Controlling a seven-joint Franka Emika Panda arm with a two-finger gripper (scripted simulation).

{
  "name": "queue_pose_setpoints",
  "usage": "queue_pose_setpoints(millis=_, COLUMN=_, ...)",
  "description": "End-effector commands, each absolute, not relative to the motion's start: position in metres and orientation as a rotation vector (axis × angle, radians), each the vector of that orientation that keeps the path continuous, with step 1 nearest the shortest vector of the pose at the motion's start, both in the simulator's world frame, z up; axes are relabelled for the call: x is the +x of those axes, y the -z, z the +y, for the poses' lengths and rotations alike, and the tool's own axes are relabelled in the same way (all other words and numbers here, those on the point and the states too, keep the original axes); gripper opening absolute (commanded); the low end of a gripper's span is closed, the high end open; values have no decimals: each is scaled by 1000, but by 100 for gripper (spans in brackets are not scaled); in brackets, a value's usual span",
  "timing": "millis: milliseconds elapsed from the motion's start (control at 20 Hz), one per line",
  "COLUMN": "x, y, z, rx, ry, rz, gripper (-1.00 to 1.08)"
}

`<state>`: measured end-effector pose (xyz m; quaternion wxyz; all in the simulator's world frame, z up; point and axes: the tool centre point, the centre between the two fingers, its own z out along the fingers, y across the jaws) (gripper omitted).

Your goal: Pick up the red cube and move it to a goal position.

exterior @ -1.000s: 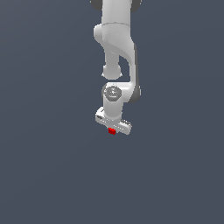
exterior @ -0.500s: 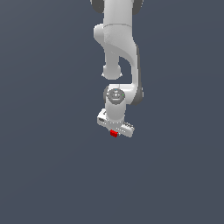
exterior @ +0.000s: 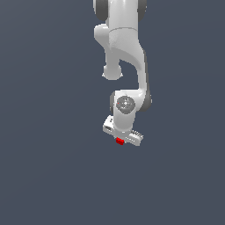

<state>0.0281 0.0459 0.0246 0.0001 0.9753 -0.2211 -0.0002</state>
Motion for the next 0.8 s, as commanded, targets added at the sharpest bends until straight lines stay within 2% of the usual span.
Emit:
queue_pose_setpoints(millis=0, x=39, y=-26, z=53, rx=3064, ry=0, rz=-695, gripper=-100)
queue_pose_setpoints(millis=350, x=58, y=-27, z=65, rx=3064, ry=0, rz=-695, gripper=-100)
queue_pose_setpoints(millis=750, x=63, y=-27, z=67, rx=3064, ry=0, rz=-695, gripper=-100)
